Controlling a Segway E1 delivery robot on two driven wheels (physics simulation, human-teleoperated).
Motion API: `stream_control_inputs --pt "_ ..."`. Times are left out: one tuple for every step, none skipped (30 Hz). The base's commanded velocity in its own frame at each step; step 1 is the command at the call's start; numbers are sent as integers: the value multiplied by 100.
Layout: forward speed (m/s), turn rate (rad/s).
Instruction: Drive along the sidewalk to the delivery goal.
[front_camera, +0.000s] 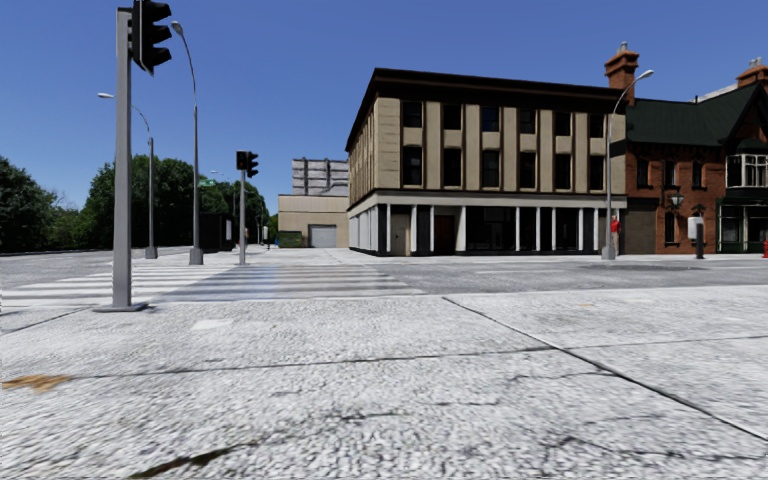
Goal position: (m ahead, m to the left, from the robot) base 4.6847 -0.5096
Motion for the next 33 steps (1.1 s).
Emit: stream_control_inputs --pt "200 0" --pt "200 0" --pt "200 0" --pt "200 0" --pt "200 0" --pt "200 0" --pt "200 0" --pt "200 0" --pt "200 0" --pt "200 0" --pt "200 0" --pt "200 0" --pt "200 0" --pt "200 0" --pt "200 0" --pt "200 0" --pt "200 0" --pt "200 0" --pt "200 0" --pt "200 0" --pt "200 0" --pt "200 0" --pt "200 0" --pt "200 0" --pt "200 0" --pt "200 0" --pt "200 0" --pt "200 0" --pt "200 0" --pt "200 0" --pt "200 0" --pt "200 0" --pt "200 0"
